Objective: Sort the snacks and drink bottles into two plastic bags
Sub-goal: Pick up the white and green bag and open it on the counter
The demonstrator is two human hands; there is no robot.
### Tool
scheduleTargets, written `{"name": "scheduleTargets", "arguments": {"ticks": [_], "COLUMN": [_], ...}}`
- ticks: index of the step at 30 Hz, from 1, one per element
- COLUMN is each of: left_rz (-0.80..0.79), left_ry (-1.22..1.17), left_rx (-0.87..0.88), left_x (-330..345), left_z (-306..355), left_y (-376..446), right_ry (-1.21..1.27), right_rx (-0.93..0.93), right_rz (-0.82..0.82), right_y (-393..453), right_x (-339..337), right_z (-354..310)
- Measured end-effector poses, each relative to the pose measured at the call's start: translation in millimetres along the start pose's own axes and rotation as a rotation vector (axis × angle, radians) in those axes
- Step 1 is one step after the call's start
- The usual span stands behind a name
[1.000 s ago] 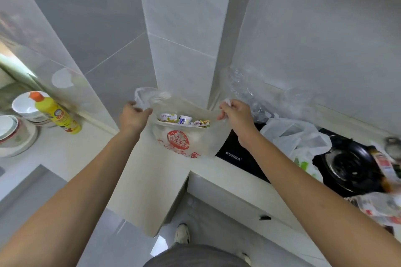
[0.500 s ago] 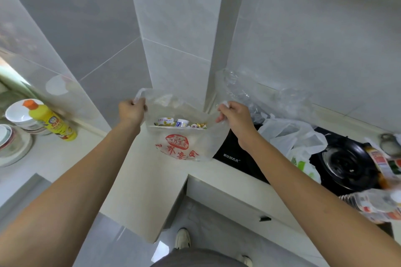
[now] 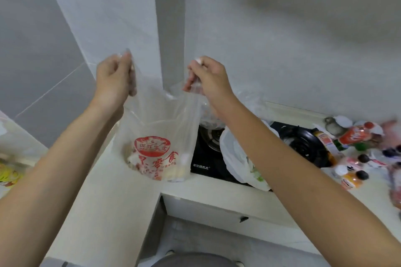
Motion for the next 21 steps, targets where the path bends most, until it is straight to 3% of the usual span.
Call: {"name": "scheduleTargets", "arguments": {"ticks": [12, 16, 21], "left_rz": [-0.358, -0.438, -0.420], "left_ry": [-0.164, -0.144, -0.066], "left_rx": [0.158, 0.183, 0.145], "left_x": [236, 324, 418], "left_z": [109, 114, 83], "left_y": [22, 26, 49], "right_ry": [-0.029, -0.074, -0.168], "right_rx": [-0.205, -0.215, -0.163], "right_rz": [0.252, 0.324, 0.359], "right_y": [10, 27, 75], "right_x": [-198, -271, -350], "right_z": [-106, -109, -89]}}
Point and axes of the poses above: each hand's wrist, its own y-axis towards the middle knuckle, its own x-axis out of the palm, z = x × y, the point moved 7 cm from there along y, towards the middle knuckle, and after that the axes turned 9 degrees about -y, right-handed, at the moved point
